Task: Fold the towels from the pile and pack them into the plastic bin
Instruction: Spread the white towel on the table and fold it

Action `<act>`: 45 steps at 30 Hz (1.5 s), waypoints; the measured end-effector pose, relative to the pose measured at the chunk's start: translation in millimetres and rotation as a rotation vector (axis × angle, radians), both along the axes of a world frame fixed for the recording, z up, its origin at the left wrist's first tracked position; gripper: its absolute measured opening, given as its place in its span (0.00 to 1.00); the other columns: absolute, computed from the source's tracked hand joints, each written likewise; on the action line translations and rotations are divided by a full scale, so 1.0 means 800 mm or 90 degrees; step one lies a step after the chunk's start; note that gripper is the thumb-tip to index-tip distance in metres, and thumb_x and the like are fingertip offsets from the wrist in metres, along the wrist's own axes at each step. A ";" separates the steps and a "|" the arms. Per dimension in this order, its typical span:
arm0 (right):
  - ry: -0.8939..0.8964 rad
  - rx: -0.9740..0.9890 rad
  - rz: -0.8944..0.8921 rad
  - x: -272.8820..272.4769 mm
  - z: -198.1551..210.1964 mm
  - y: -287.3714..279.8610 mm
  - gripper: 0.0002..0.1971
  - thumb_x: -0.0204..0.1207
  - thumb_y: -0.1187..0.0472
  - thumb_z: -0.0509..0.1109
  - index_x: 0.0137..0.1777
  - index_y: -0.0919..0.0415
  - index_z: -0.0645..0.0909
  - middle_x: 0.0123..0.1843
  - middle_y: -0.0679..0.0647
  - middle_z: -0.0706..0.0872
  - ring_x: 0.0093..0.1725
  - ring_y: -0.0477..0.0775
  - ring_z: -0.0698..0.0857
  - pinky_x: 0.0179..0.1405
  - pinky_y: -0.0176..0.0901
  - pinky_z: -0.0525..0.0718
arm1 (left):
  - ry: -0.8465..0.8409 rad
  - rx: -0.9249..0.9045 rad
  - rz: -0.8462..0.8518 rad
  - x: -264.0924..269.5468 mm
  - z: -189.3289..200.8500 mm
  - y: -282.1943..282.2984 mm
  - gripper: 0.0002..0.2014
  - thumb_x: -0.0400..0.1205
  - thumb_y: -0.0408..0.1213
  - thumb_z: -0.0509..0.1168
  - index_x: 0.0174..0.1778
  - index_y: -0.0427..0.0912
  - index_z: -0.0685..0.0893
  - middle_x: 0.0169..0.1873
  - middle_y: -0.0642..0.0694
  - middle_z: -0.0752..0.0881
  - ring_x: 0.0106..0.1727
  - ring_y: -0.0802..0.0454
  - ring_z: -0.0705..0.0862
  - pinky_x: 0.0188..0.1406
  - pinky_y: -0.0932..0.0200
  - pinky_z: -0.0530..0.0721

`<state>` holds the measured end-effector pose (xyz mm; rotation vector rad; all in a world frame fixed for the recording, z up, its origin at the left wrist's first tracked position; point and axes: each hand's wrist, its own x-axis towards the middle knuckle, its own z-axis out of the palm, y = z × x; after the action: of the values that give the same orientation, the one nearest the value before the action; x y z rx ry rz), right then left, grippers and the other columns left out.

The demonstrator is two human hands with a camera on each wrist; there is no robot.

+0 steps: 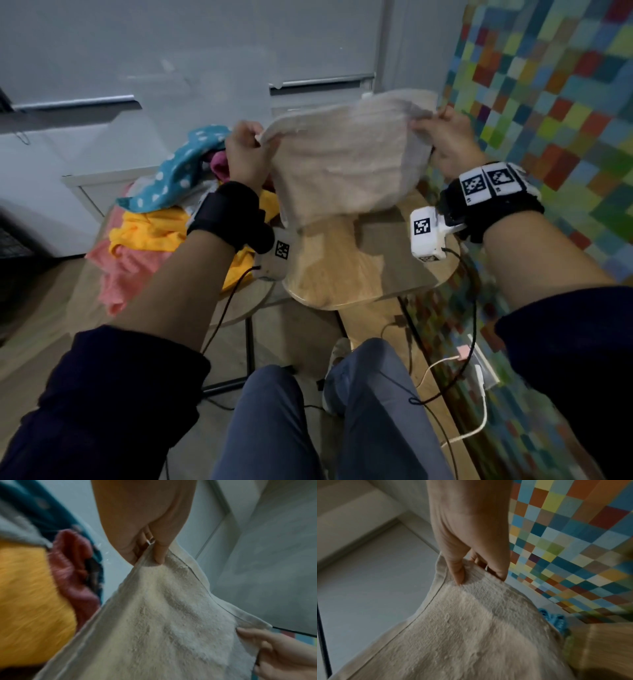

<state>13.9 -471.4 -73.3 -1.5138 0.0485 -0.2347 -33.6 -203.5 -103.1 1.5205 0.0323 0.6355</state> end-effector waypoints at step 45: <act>0.271 -0.304 0.066 -0.078 -0.167 -0.038 0.16 0.74 0.71 0.61 0.24 0.62 0.71 0.25 0.53 0.74 0.32 0.53 0.76 0.27 0.35 0.72 | 0.485 0.113 -0.215 -0.093 -0.134 -0.013 0.14 0.77 0.19 0.57 0.36 0.45 0.73 0.31 0.43 0.76 0.31 0.48 0.76 0.31 0.58 0.74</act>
<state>-48.1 -501.8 -206.8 -2.0148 0.2671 0.1781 -108.2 -213.8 -210.7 1.8114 0.2985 -0.2363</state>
